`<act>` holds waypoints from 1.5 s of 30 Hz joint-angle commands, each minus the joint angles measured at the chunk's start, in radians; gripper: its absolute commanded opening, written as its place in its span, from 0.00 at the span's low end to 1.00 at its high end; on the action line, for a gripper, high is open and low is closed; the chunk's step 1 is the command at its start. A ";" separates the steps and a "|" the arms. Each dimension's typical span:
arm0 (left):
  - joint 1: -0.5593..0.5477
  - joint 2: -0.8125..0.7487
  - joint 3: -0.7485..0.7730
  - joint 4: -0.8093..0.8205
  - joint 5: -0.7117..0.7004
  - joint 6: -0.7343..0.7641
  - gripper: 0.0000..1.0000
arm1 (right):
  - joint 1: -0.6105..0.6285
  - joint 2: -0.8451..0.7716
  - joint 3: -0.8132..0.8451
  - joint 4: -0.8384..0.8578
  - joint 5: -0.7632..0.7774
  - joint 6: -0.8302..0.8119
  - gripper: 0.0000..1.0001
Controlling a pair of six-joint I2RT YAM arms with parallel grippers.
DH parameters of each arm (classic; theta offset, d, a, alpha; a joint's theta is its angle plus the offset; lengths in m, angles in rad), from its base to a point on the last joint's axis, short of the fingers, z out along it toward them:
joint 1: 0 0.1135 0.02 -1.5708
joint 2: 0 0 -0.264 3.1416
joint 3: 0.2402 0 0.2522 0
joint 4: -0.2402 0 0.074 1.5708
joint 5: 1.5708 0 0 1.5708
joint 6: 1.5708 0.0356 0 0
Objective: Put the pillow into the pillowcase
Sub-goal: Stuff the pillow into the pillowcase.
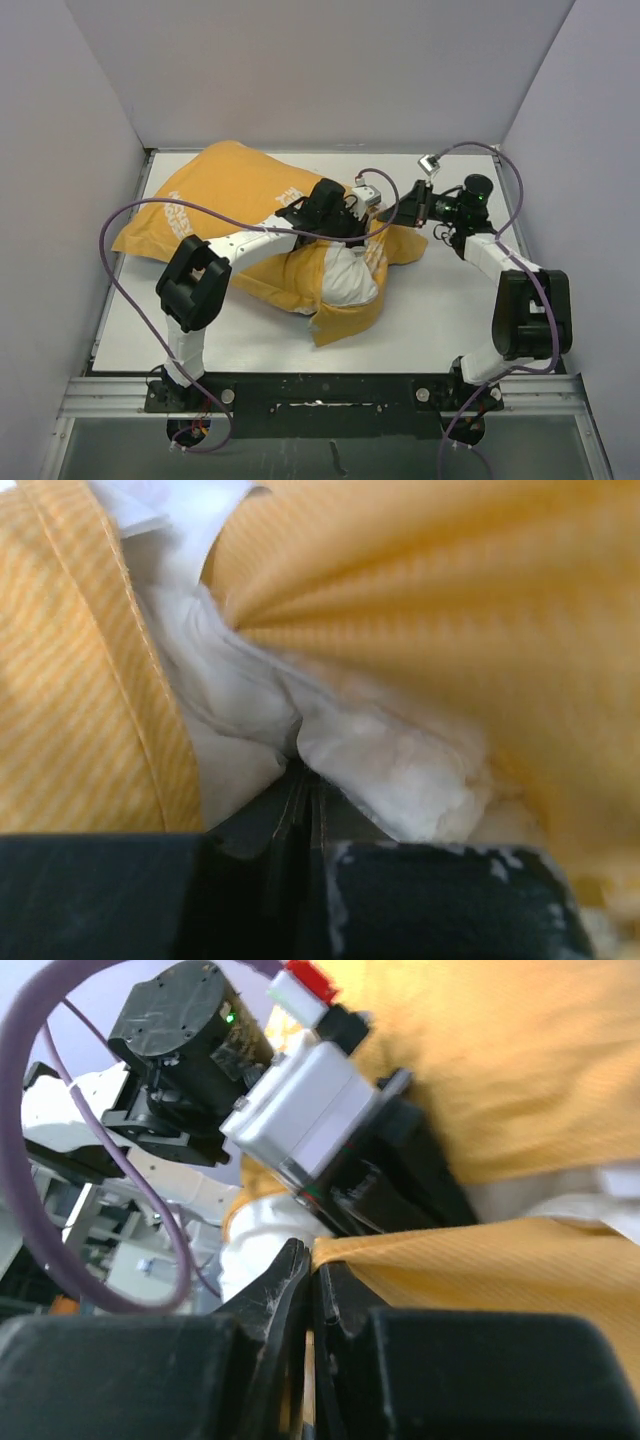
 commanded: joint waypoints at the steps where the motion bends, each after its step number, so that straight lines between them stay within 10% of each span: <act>1: 0.017 0.089 -0.033 -0.171 0.078 -0.092 0.00 | 0.151 -0.162 0.159 -0.598 0.084 -0.555 0.00; 11: 0.237 -0.307 -0.387 0.887 0.368 -1.004 0.61 | 0.066 -0.054 0.128 -0.919 0.226 -0.853 0.00; 18: 0.228 -0.381 -0.457 1.268 0.467 -1.341 0.67 | 0.108 -0.026 0.162 -0.930 0.218 -0.870 0.00; 21: 0.209 -0.507 -0.449 1.023 0.497 -1.162 0.64 | 0.099 -0.048 0.158 -0.910 0.192 -0.857 0.00; 26: -0.034 -0.781 -0.324 0.079 0.247 -0.162 0.66 | 0.080 -0.086 0.139 -0.825 0.152 -0.792 0.00; 31: -0.303 -0.921 -0.432 -0.257 -0.027 0.497 0.79 | 0.078 -0.096 0.121 -0.767 0.124 -0.748 0.00; 45: -0.335 -0.587 -0.401 -0.228 -0.269 0.765 0.85 | 0.074 -0.137 0.088 -0.764 0.112 -0.765 0.00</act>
